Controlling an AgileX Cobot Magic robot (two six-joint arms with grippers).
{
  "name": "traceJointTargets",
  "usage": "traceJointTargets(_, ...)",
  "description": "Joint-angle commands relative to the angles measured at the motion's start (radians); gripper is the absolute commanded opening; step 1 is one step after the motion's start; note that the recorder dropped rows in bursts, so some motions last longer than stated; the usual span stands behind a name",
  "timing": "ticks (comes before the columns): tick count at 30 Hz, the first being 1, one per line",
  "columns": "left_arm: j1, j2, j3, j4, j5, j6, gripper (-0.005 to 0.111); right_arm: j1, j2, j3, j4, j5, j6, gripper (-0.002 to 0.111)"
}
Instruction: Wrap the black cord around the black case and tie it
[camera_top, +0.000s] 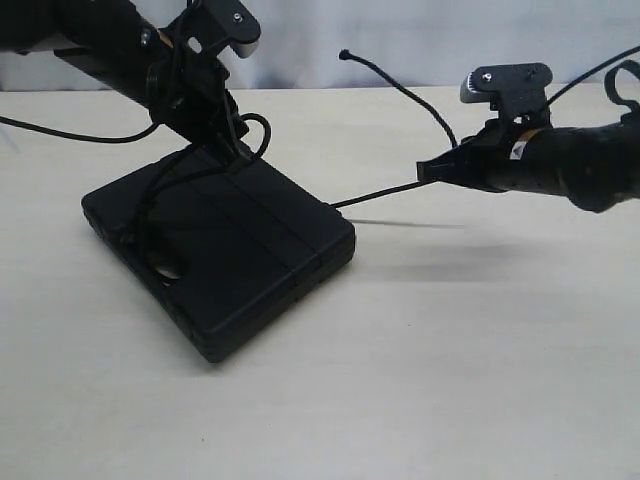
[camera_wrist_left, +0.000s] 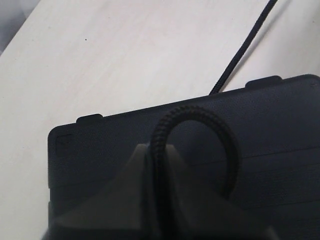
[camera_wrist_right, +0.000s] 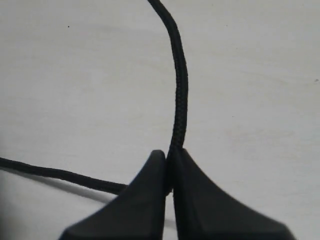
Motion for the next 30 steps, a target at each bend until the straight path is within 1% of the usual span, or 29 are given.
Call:
traceJointTargets(1,0.003,-0.006,0.002,-0.008,-0.001,0.004,0.0,-0.004,-0.03,0.055,-0.064,-0.093,-0.014,0.004)
traceJointTargets(6,0.011,-0.006,0.002,-0.011,-0.008,0.023,0.0,-0.004,-0.032,0.1,-0.086,-0.171,-0.014,0.004)
traceJointTargets(8,0.031,-0.006,0.002,-0.065,-0.011,0.077,0.0,-0.004,-0.032,0.133,-0.134,-0.25,-0.014,0.004)
traceJointTargets(10,0.056,-0.006,0.002,-0.17,-0.006,0.177,0.0,-0.004,-0.032,0.148,-0.189,-0.294,-0.008,0.004)
traceJointTargets(11,0.071,-0.006,0.002,-0.25,-0.003,0.246,0.0,-0.004,-0.032,0.148,-0.224,-0.308,0.011,0.004)
traceJointTargets(12,0.079,-0.006,0.002,-0.279,-0.003,0.279,0.0,-0.004,-0.032,0.148,-0.24,-0.315,0.023,0.004)
traceJointTargets(13,0.09,-0.006,0.002,-0.304,-0.003,0.31,0.0,-0.004,-0.032,0.148,-0.24,-0.328,0.023,0.004)
traceJointTargets(15,0.109,-0.006,0.002,-0.304,-0.003,0.315,0.0,-0.004,-0.032,0.148,-0.236,-0.329,0.023,0.004)
traceJointTargets(17,0.131,-0.006,0.002,-0.306,0.004,0.315,0.0,-0.006,-0.032,0.142,-0.183,-0.327,0.023,0.004)
traceJointTargets(19,0.134,-0.006,0.002,-0.31,0.007,0.315,0.0,-0.018,-0.028,0.075,-0.14,-0.188,0.047,0.004)
traceJointTargets(20,0.134,-0.006,0.002,-0.312,0.007,0.315,0.0,-0.019,-0.016,-0.016,-0.116,0.007,0.047,0.005)
traceJointTargets(21,0.134,-0.006,0.002,-0.322,0.007,0.315,0.0,-0.019,-0.005,-0.07,-0.116,0.101,0.047,0.005)
traceJointTargets(22,0.134,-0.006,0.002,-0.325,0.007,0.315,0.0,-0.019,0.017,-0.162,-0.113,0.247,0.047,0.012)
traceJointTargets(28,0.134,-0.006,0.002,-0.332,0.024,0.315,0.0,-0.019,0.154,-0.443,-0.094,0.587,0.047,0.035)
traceJointTargets(30,0.134,-0.006,0.002,-0.332,0.029,0.315,0.0,-0.031,0.209,-0.524,-0.07,0.673,0.047,0.041)
